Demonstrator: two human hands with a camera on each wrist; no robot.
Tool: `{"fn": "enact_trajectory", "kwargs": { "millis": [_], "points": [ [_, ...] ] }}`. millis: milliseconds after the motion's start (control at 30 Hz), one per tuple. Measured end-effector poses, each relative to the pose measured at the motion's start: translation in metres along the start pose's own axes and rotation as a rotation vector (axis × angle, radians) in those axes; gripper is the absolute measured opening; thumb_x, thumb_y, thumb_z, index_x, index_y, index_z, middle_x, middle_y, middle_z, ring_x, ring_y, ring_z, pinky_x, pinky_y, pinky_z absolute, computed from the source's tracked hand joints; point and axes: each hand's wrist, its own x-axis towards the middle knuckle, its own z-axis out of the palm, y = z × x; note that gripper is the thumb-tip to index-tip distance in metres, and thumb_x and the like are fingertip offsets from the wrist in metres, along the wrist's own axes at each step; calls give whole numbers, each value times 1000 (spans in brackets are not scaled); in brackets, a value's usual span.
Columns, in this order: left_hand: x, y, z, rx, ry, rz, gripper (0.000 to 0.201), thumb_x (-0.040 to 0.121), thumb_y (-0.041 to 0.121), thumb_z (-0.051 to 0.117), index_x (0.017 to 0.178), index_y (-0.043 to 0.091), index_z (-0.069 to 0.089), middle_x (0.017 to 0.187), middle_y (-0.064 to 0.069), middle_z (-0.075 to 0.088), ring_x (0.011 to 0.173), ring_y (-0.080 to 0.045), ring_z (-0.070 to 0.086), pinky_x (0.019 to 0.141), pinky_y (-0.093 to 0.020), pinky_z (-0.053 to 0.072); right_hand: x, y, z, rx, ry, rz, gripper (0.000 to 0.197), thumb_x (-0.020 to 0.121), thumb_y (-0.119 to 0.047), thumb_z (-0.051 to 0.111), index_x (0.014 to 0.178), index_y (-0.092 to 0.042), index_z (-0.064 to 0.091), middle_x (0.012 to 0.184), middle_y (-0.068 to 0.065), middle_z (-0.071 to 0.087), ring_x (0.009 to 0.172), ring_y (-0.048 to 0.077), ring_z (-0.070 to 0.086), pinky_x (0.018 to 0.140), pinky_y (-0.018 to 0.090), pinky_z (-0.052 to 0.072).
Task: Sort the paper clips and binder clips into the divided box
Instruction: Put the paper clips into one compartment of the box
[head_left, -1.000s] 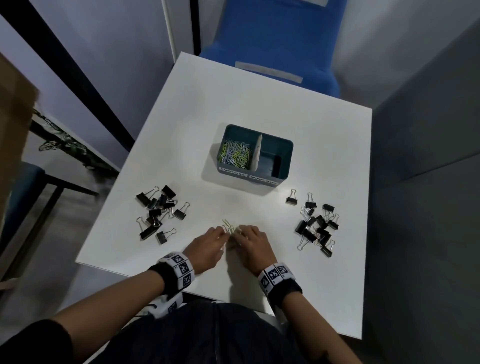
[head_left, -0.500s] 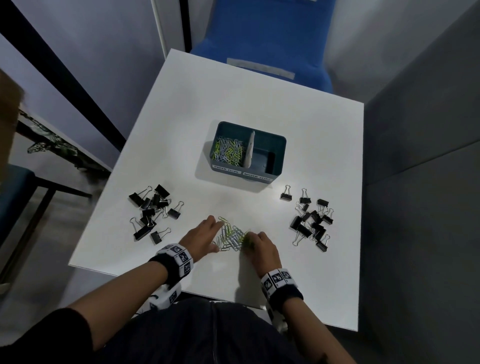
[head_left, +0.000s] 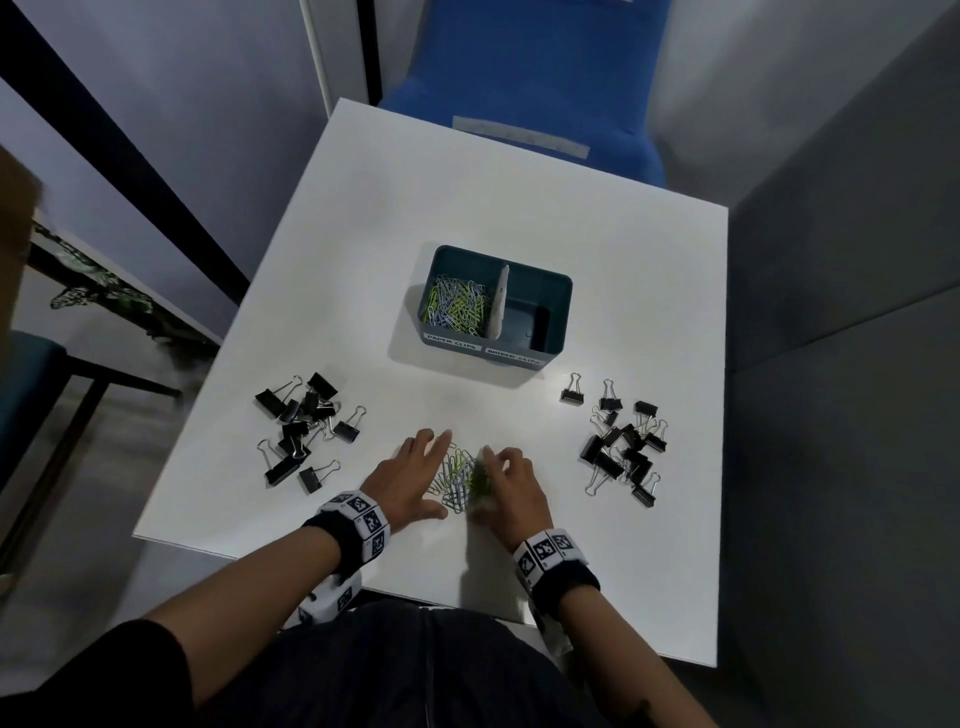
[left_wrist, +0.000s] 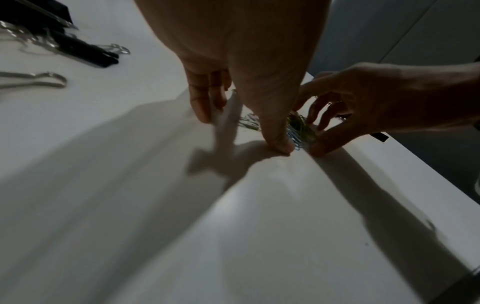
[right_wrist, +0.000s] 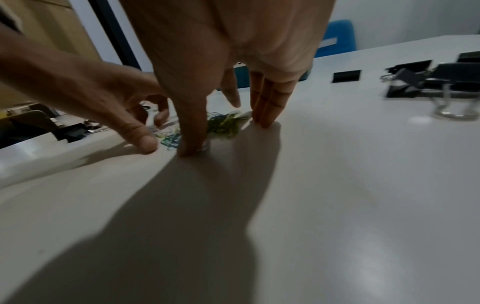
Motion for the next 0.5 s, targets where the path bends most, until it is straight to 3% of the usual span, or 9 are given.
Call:
{"fn": "enact_trajectory", "kwargs": {
  "millis": [67, 167, 300, 400, 500],
  "points": [
    [4, 9, 1, -17, -1, 60, 94, 79, 38, 73, 151, 19, 15, 147, -8, 24, 126, -26, 39, 83, -40, 53, 2, -10, 2, 21, 33, -27, 74, 72, -23, 77, 137, -19, 42, 124, 11, 43, 109, 30, 47, 74, 37, 52],
    [10, 14, 5, -31, 14, 100, 74, 80, 27, 72, 142, 19, 32, 135, -4, 35, 113, -22, 46, 74, -37, 54, 6, -21, -1, 71, 42, -10, 50, 81, -18, 67, 129, -15, 52, 120, 12, 47, 107, 30, 46, 65, 36, 45],
    [17, 13, 2, -50, 63, 117, 36, 86, 19, 66, 117, 16, 48, 111, -5, 44, 87, -24, 54, 60, -35, 49, 14, -17, 5, 95, 108, 30, 17, 84, -14, 66, 99, -11, 62, 101, 12, 53, 91, 31, 54, 54, 33, 39],
    [20, 14, 0, -51, 84, 128, 17, 89, 14, 62, 102, 14, 51, 98, -7, 46, 74, -27, 55, 55, -38, 46, 17, -14, 4, 111, 126, 51, 11, 87, -16, 63, 96, -10, 64, 98, 12, 54, 88, 30, 54, 59, 35, 42],
    [26, 13, -4, -73, 102, 116, 6, 91, 12, 58, 95, 10, 54, 93, -10, 49, 71, -32, 56, 55, -37, 43, 19, -9, -1, 120, 106, 49, 10, 88, -15, 60, 95, -9, 66, 97, 12, 55, 87, 31, 56, 64, 35, 45]
  ]
}}
